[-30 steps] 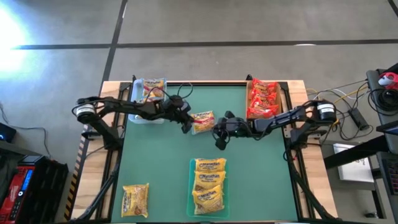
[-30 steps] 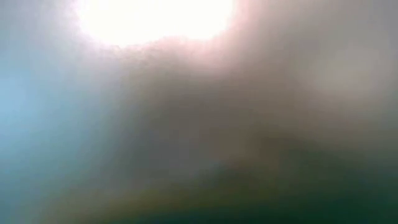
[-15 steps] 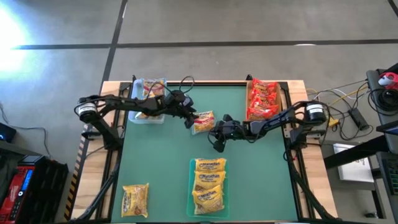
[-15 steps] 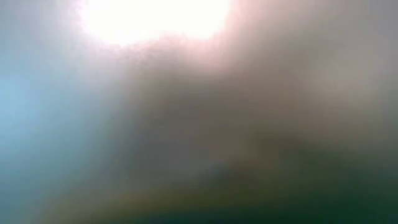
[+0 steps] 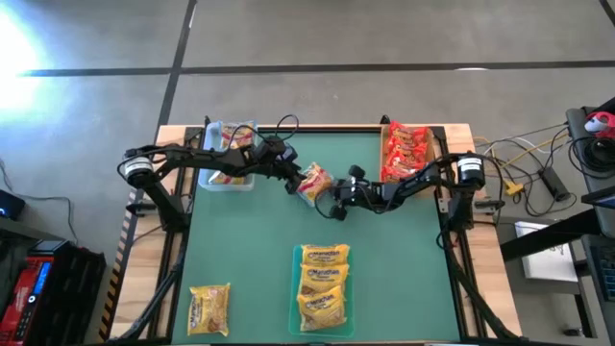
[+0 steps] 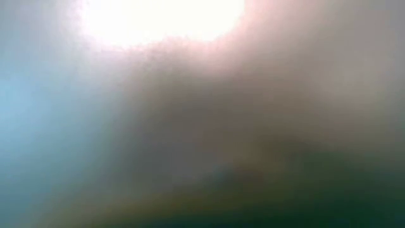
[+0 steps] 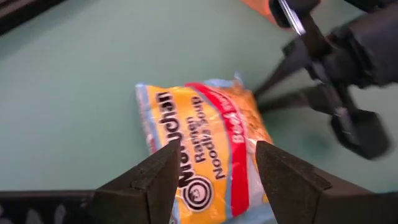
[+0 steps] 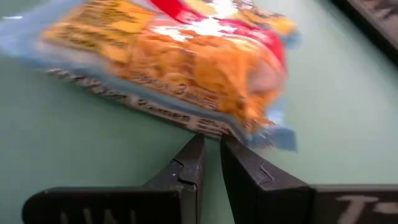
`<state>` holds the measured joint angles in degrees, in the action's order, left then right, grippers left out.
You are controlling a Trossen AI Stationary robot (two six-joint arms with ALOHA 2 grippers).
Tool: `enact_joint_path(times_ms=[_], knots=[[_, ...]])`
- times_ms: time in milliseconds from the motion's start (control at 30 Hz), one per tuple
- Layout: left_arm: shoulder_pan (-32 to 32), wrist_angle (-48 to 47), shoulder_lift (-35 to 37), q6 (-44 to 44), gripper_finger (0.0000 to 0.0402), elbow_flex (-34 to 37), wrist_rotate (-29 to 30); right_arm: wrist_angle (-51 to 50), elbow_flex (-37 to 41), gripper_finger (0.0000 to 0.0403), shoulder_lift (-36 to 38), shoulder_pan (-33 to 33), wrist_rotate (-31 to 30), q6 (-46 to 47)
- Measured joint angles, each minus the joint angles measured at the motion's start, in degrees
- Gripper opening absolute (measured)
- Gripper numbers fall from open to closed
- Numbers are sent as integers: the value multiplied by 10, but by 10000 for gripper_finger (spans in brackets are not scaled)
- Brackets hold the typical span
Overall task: Sort Maruchan noodles
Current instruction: Put the blue noodle pack into the transparent bin
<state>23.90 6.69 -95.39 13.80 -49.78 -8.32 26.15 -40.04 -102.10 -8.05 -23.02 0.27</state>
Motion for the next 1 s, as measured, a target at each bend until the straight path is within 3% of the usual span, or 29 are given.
enact_joint_path(times_ms=[167, 300, 367, 733, 1000], knots=[[0, -5, -1, 15, 194, 0, -13, -10, 2, 43, 16, -16, -24, -3], [4, -9, -1, 17, 194, 4, -13, 16, 1, 43, 58, -9, 87, 41], [7, -9, -1, 19, 194, 4, -12, 35, 1, 43, 64, -4, 113, 51], [10, -9, -1, 32, 194, 4, 15, 110, 1, 42, 14, -2, 115, 25], [16, -13, -1, 37, 194, 4, 18, 111, 1, 42, -2, -5, 115, -2]])
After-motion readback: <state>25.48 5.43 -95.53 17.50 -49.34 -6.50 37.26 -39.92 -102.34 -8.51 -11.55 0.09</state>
